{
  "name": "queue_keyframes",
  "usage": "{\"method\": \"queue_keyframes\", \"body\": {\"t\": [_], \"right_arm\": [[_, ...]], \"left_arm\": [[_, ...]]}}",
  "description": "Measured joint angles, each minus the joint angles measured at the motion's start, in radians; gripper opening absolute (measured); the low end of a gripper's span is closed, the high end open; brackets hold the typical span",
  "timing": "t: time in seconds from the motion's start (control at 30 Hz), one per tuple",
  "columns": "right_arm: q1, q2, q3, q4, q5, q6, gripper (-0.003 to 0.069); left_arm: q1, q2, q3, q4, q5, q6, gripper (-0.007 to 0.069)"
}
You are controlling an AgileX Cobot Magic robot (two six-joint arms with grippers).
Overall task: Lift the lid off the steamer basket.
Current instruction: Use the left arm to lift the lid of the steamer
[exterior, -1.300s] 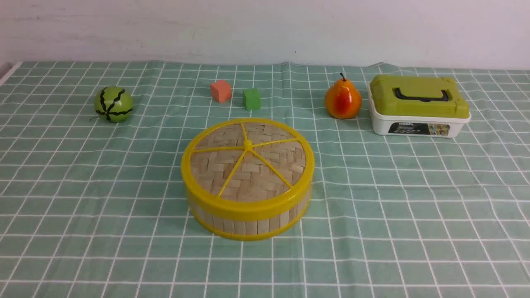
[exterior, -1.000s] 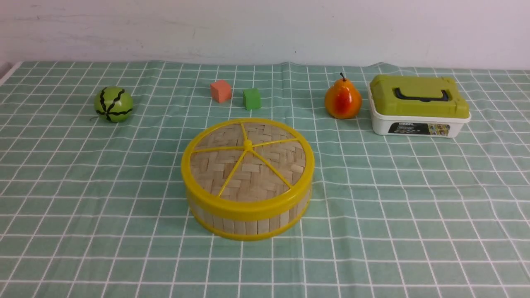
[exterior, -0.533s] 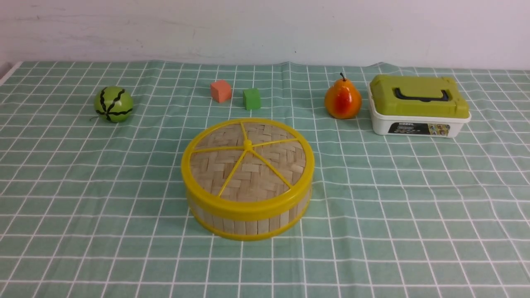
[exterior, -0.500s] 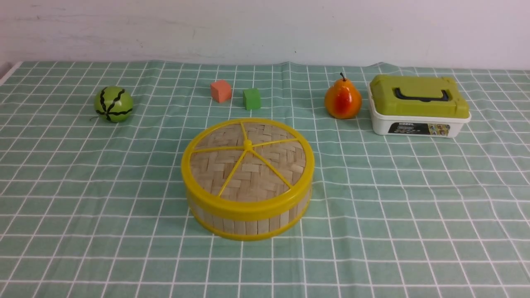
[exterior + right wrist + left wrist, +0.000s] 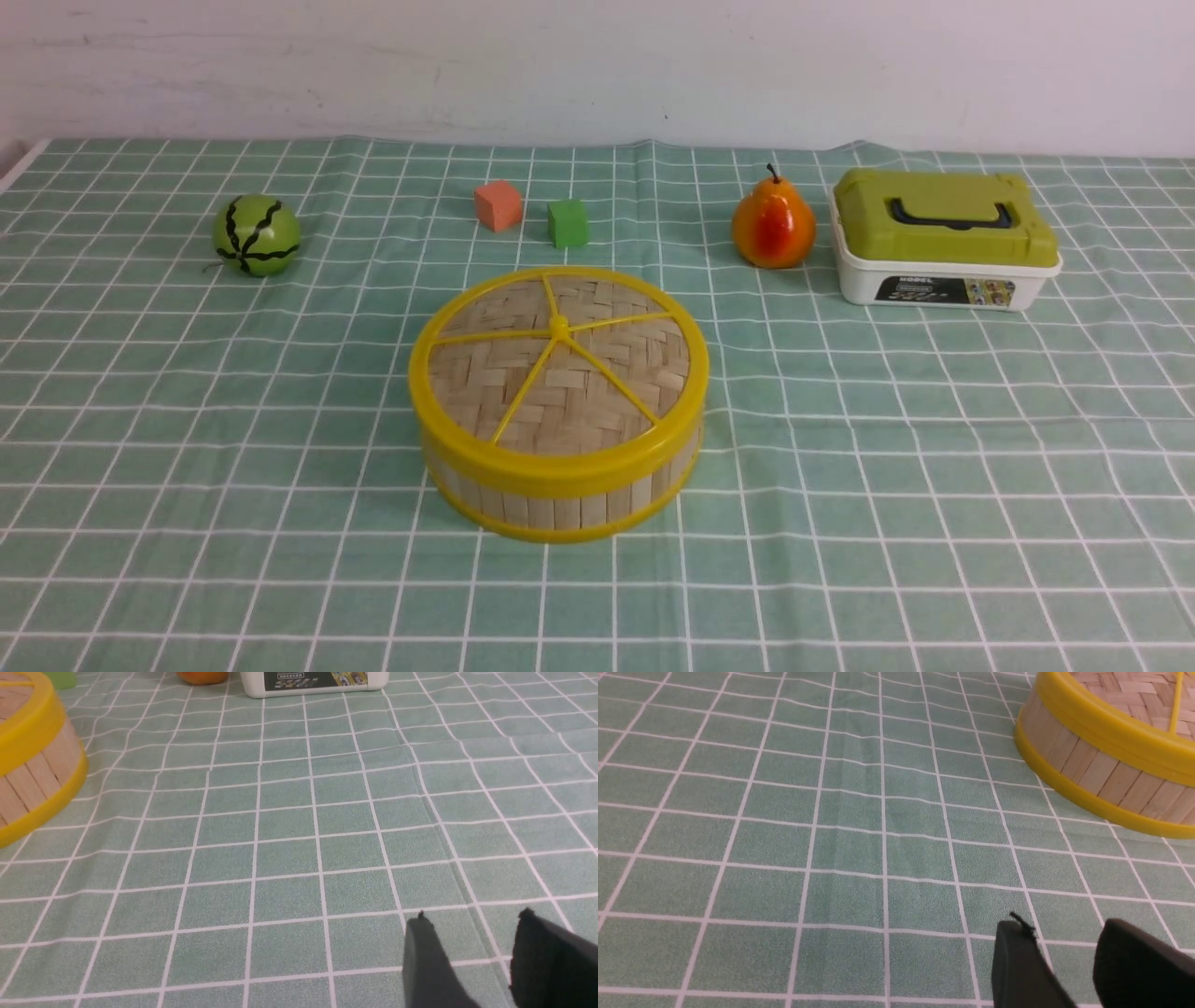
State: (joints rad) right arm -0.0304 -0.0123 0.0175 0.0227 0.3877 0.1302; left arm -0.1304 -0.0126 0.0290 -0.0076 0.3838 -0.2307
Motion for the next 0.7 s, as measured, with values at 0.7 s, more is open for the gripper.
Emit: {"method": "queue_keyframes", "body": {"t": [0.7], "right_arm": [[0.000, 0.000, 0.000, 0.000, 0.000, 0.000, 0.0241]], "left_arm": [[0.000, 0.000, 0.000, -0.111, -0.073, -0.124, 0.0238]]}}
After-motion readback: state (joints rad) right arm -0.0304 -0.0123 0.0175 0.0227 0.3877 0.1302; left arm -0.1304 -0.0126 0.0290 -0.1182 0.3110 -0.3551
